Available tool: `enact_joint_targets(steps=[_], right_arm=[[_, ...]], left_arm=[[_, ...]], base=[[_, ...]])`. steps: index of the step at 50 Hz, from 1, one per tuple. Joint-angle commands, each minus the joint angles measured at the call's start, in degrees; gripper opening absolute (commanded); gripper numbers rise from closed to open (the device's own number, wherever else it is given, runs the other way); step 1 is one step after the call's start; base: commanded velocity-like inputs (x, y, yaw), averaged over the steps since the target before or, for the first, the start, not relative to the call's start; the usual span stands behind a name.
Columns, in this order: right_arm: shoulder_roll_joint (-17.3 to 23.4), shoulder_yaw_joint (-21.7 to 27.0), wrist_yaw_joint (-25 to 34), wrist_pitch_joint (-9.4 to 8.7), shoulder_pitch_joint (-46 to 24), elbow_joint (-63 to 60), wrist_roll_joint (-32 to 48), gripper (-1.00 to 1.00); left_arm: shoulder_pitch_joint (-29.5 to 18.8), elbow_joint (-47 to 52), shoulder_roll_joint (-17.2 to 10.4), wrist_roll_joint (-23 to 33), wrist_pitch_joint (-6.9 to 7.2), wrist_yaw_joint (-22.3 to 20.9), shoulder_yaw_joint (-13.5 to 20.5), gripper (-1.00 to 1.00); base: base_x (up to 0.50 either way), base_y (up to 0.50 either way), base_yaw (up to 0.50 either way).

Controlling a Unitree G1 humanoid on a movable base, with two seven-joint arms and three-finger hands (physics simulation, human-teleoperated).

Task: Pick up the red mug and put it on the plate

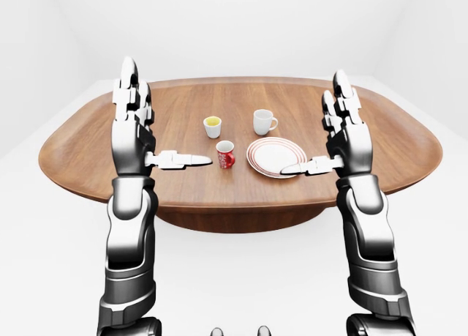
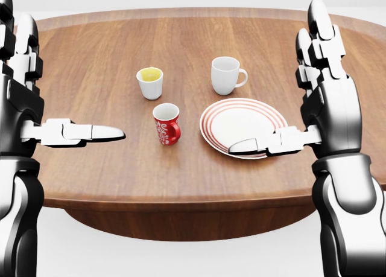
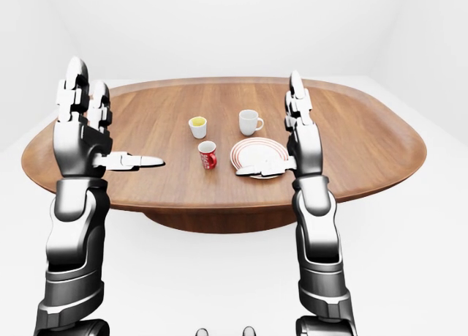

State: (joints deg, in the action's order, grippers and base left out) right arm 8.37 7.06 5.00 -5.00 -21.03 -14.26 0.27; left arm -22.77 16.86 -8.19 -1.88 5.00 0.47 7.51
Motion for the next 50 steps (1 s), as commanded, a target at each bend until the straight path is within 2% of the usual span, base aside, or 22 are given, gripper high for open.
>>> enact_joint_targets(steps=[1,50], right_arm=[[-0.18,-0.14,0.25,0.0,-0.16,0.17,0.4,1.0],[-0.67,-0.75,0.73,0.0,-0.08,-0.46,1.12,1.0]], left_arm=[[-0.13,0.09,0.05,0.23,0.0,0.03,-0.07,1.0],[-0.06,1.18,-0.19,-0.18,0.0,0.03,0.42,1.0]], base=[[0.0,0.0,0.0],[0.17,0.0,0.0]])
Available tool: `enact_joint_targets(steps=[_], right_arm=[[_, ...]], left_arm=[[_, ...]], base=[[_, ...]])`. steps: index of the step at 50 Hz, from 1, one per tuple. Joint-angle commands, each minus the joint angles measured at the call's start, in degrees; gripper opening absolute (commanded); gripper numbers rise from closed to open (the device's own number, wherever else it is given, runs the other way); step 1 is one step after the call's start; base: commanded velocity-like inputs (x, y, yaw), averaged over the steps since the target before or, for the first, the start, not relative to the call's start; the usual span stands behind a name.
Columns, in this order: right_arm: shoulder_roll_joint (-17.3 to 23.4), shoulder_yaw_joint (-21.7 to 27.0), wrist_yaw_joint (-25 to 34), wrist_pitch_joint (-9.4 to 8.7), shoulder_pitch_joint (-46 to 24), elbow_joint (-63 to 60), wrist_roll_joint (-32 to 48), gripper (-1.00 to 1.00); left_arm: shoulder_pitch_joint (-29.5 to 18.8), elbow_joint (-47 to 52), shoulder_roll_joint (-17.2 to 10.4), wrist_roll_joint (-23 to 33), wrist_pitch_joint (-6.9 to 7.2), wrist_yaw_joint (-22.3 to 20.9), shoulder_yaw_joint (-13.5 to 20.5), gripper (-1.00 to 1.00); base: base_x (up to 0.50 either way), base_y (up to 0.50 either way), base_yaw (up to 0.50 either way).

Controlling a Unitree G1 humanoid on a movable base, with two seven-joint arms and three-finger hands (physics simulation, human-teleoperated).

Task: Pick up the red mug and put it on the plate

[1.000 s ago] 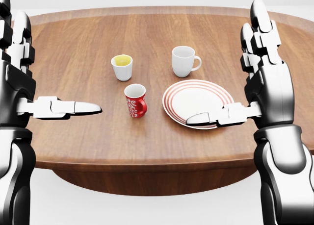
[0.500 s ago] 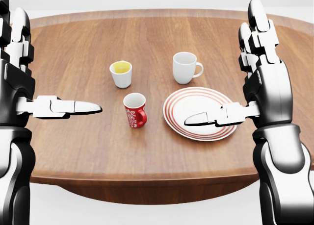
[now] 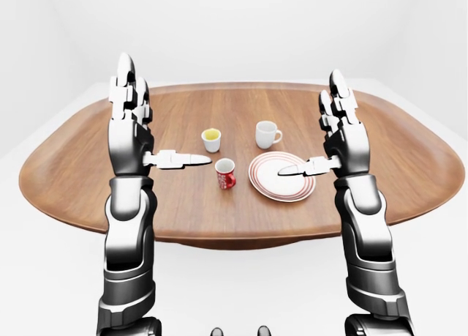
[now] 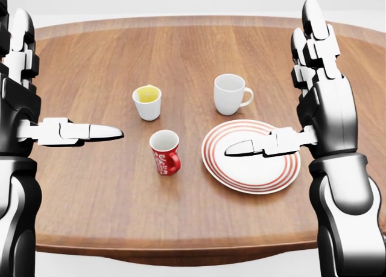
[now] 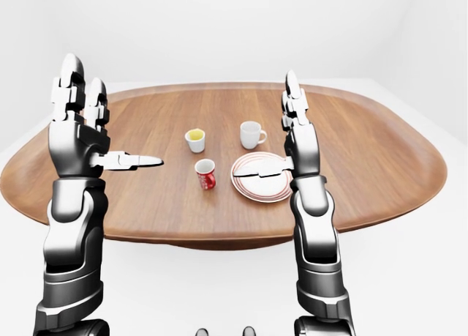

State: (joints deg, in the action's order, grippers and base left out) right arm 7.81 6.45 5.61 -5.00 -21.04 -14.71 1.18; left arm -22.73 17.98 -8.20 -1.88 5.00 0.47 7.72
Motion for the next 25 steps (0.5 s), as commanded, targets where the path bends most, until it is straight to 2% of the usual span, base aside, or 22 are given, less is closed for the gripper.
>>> enact_joint_targets(steps=[1,25], right_arm=[[-0.1,-0.15,0.15,0.0,-0.09,-0.02,0.23,1.0],[-0.2,-0.33,0.34,0.0,-0.43,-0.25,0.67,1.0]], left_arm=[[-0.08,0.08,-0.2,-0.21,0.0,0.02,0.25,1.0],[-0.09,0.85,-0.63,-0.79,0.0,0.08,0.68,1.0]], base=[[0.19,0.0,0.0],[0.19,0.0,0.0]])
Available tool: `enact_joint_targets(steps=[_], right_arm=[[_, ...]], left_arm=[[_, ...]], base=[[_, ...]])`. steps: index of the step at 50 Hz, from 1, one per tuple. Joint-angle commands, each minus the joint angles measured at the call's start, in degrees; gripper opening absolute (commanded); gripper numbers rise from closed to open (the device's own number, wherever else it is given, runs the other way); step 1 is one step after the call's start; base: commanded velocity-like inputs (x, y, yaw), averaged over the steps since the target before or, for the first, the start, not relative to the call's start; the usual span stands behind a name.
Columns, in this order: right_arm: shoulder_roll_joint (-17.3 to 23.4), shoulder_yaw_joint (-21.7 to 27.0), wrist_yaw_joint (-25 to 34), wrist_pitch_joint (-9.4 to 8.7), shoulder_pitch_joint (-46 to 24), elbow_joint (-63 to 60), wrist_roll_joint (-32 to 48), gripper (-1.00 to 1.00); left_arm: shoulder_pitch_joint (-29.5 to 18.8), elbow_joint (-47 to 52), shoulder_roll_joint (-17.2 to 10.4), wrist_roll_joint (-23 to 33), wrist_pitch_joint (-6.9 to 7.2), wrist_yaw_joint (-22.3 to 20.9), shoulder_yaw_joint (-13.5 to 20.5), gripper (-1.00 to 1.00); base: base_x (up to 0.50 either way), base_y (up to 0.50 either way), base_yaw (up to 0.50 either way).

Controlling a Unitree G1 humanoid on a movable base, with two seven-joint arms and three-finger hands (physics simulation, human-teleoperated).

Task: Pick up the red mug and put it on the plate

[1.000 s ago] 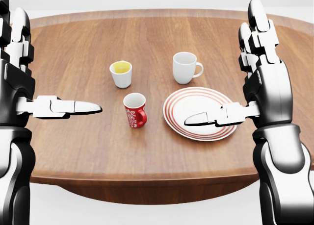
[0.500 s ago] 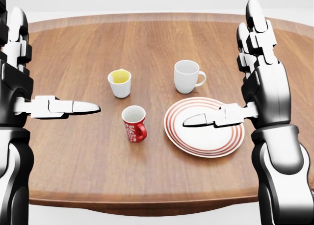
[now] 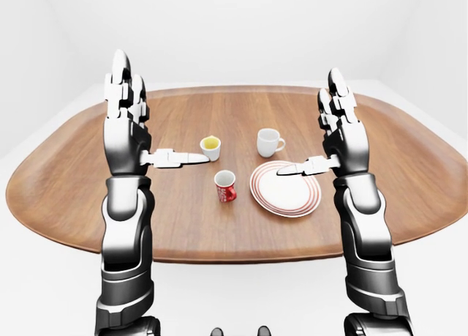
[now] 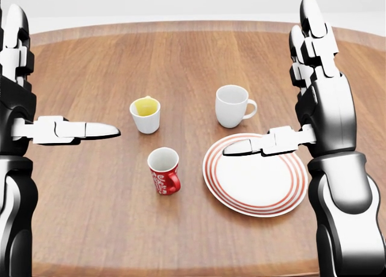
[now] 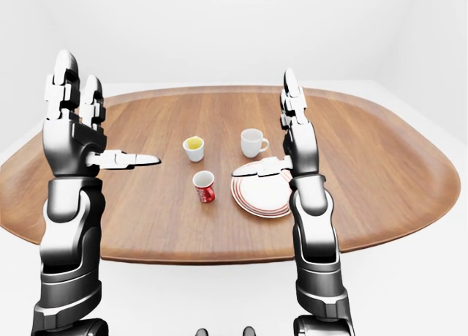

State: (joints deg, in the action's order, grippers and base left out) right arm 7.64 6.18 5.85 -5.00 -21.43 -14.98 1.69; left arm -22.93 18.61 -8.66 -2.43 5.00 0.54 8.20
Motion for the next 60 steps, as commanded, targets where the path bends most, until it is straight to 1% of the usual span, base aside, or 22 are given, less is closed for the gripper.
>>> enact_joint_targets(steps=[1,10,50,57,60], right_arm=[[-0.02,-0.04,0.16,0.0,0.05,-0.2,0.14,1.0],[-0.01,-0.09,0.24,0.0,-0.16,-0.06,0.25,1.0],[-0.01,-0.07,0.33,0.0,0.07,0.5,0.29,1.0],[0.23,-0.75,1.33,0.0,0.01,3.15,1.58,1.0],[0.42,-0.28,1.6,0.0,-0.42,4.63,1.84,1.0]], left_arm=[[0.16,0.17,-0.19,-0.2,0.0,0.02,0.18,1.0],[-0.26,0.46,0.02,-0.01,0.0,0.21,-0.25,1.0],[0.25,1.35,-0.21,-0.38,0.0,0.12,0.3,1.0],[0.39,1.42,-0.34,-0.56,0.0,0.07,0.53,1.0],[0.45,1.18,-0.36,-0.57,0.0,0.11,0.52,1.0]], base=[[0.19,0.0,0.0],[0.19,0.0,0.0],[0.2,0.0,0.0],[0.14,0.0,0.0],[0.0,0.0,0.0]])
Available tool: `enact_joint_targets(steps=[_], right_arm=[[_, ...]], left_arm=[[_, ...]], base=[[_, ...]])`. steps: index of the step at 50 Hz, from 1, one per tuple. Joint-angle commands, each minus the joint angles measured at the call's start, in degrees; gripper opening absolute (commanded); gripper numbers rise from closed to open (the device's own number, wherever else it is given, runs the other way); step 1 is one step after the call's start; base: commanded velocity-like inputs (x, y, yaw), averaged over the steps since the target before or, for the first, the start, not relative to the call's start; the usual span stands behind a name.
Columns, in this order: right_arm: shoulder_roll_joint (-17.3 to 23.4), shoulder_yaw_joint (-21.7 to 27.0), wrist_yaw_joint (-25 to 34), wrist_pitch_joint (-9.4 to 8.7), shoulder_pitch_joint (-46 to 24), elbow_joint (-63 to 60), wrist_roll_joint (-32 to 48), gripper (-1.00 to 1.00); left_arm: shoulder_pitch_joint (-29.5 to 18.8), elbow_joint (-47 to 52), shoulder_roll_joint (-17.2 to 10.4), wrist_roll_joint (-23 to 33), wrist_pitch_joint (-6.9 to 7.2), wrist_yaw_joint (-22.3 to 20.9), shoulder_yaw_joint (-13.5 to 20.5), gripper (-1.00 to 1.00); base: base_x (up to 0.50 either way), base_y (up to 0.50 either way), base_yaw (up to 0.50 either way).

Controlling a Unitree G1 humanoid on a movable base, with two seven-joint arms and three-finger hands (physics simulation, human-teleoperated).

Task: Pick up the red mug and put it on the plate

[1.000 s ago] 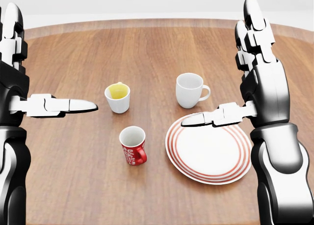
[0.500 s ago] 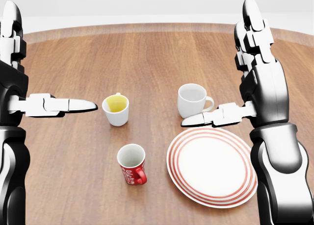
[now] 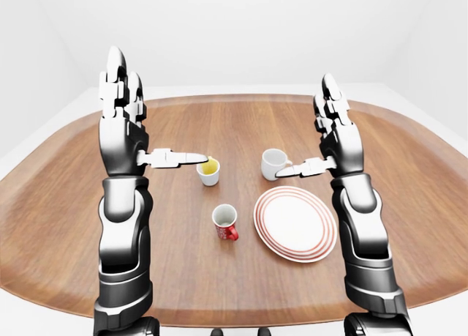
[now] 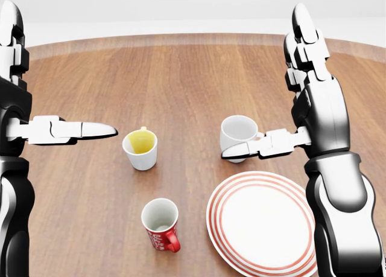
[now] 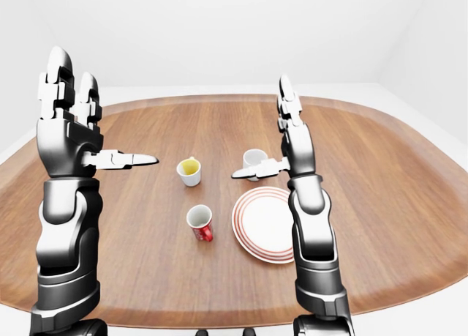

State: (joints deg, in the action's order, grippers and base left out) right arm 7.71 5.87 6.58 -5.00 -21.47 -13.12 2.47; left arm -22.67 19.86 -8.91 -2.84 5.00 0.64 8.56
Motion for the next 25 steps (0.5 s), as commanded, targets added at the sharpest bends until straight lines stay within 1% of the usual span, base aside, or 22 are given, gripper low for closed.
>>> enact_joint_targets(steps=[1,12,25], right_arm=[[0.4,0.1,0.91,0.0,-0.46,2.96,1.11,1.0],[0.59,-0.51,1.63,0.0,-1.2,6.06,2.92,1.0],[-0.7,-3.03,3.58,0.0,-2.99,8.8,8.4,1.0]], left_arm=[[0.21,-0.06,-0.11,-0.17,0.0,0.01,0.16,1.0],[0.02,-0.16,-0.12,-0.19,0.0,0.1,0.12,1.0],[-0.01,-0.64,-0.23,-0.36,0.0,0.17,0.19,1.0]], base=[[0.0,0.0,0.0],[0.0,0.0,0.0],[0.0,0.0,0.0]])
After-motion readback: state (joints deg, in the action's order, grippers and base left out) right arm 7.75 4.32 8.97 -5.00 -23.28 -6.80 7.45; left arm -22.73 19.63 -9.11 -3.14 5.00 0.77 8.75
